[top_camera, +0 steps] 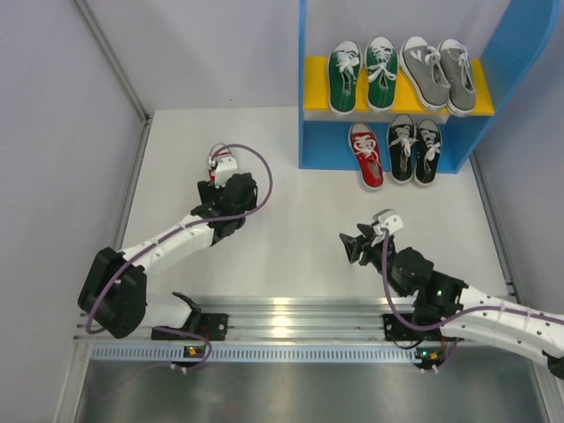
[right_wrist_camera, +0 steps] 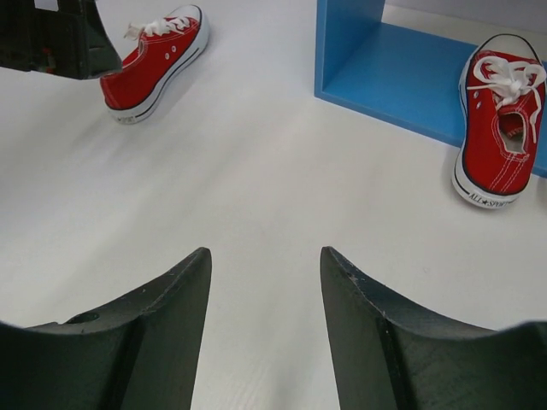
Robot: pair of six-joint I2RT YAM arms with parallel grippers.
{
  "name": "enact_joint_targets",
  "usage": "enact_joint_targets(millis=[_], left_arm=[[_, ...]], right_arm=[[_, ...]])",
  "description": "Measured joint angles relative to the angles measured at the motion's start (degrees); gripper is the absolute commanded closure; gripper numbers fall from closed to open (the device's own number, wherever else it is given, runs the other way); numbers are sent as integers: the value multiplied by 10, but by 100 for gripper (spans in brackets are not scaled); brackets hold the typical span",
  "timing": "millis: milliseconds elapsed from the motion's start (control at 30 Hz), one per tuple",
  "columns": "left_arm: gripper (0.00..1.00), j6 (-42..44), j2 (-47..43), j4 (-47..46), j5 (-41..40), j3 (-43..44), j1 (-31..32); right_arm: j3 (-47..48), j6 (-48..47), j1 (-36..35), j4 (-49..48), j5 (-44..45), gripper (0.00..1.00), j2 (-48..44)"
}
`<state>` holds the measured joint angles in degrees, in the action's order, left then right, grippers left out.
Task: Place and organize the shoes onto the shoe shelf
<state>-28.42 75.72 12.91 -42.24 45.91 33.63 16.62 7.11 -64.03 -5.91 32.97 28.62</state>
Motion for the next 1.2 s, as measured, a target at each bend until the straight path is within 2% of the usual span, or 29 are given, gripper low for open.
enact_joint_targets(millis=[267, 500, 667, 933, 1200], left_arm=[[1, 101, -12, -171, -7, -79, -29], [1, 112, -2, -265, 44, -93, -93], [1, 119, 15, -350, 99, -105, -106], [1, 107, 157, -373, 129, -52, -136], [3, 104, 224, -374, 151, -18, -138]], right_arm=[[-2, 5, 0, 0, 0, 45, 7], [-12, 12, 0, -13, -2, 45, 19], [-12, 18, 0, -9, -3, 44, 24], [-12, 23, -1, -1, -2, 44, 22], [-12, 26, -1, 5, 0, 45, 22]])
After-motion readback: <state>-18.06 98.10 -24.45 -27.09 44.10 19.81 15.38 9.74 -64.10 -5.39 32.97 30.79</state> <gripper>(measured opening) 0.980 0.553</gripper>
